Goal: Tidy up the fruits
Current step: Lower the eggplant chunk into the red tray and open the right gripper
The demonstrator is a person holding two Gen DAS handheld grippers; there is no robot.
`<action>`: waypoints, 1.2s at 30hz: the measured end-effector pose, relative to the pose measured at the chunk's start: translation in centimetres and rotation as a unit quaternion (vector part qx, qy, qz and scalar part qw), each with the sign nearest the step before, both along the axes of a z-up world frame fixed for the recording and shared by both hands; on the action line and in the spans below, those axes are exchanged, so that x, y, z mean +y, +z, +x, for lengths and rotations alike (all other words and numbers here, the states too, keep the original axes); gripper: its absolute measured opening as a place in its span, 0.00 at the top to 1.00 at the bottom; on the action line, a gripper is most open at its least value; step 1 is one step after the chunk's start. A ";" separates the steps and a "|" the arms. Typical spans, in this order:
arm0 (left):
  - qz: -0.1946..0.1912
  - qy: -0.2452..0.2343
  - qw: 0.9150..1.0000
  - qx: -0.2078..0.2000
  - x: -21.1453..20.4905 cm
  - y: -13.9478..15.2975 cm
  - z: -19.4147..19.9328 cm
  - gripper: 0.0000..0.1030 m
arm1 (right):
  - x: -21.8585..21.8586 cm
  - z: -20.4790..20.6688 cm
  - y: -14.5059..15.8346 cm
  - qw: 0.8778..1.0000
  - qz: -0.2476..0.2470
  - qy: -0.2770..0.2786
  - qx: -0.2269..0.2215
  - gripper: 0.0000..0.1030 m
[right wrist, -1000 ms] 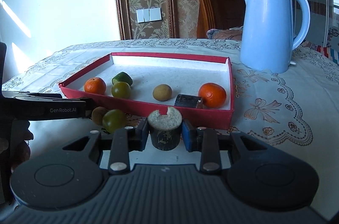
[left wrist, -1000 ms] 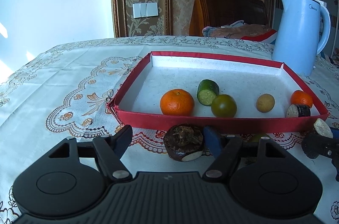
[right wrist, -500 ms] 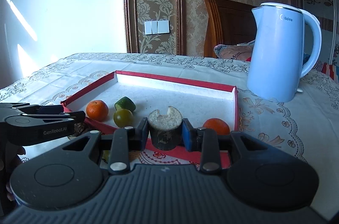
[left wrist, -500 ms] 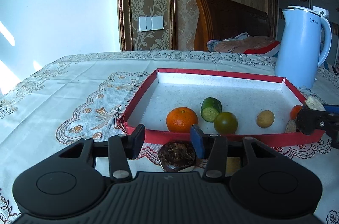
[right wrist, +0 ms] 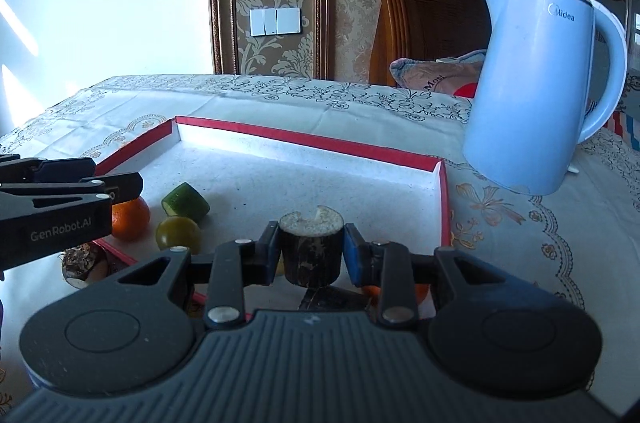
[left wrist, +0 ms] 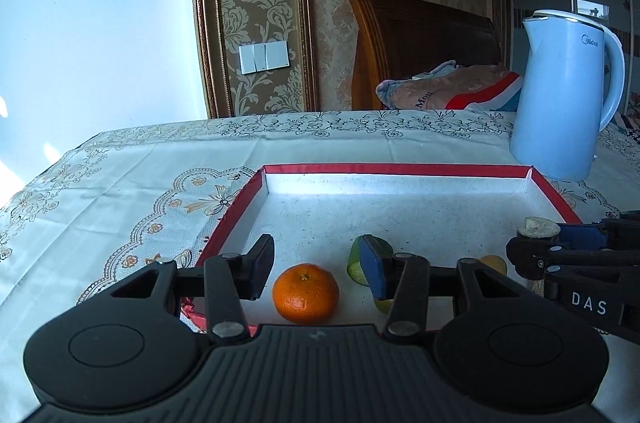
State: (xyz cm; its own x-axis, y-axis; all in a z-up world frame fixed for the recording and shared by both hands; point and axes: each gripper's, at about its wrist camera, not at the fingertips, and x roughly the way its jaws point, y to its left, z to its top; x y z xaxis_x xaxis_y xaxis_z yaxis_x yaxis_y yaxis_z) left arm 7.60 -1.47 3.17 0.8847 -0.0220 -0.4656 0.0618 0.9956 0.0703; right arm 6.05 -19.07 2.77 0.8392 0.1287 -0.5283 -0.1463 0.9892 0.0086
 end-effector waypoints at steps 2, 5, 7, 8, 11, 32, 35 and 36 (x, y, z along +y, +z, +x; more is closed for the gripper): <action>-0.003 0.000 1.000 0.008 0.0 -0.2 0.7 0.55 | -0.2 0.2 -0.2 1.000 0.003 -0.002 0.001 0.70; 0.003 -0.001 1.000 0.010 -0.2 -0.3 1.4 0.55 | -0.2 0.2 -0.3 1.000 0.002 -0.002 0.000 0.70; 0.000 -0.005 1.000 0.015 -0.4 -0.5 2.0 0.55 | -0.1 0.3 -0.4 1.000 0.000 -0.003 0.001 0.70; 0.004 -0.004 1.000 0.018 -0.5 -0.7 2.2 0.55 | -0.1 0.5 -0.4 1.000 0.000 -0.004 0.002 0.70; 0.000 -0.003 1.000 0.023 -0.5 -1.3 2.8 0.55 | 0.0 0.8 -0.7 1.000 -0.003 -0.004 0.005 0.70; 0.025 -0.017 1.000 0.004 -2.0 -1.7 1.5 0.54 | 0.6 -0.1 -0.7 1.000 0.002 0.007 -0.010 0.70; 0.027 -0.014 1.000 0.004 -2.1 -1.7 1.5 0.46 | 0.5 -0.1 -0.8 1.000 0.001 0.000 -0.009 0.65; 0.027 -0.013 1.000 0.004 -2.0 -1.7 1.5 0.43 | 0.4 -0.1 -0.9 1.000 0.003 -0.002 -0.010 0.61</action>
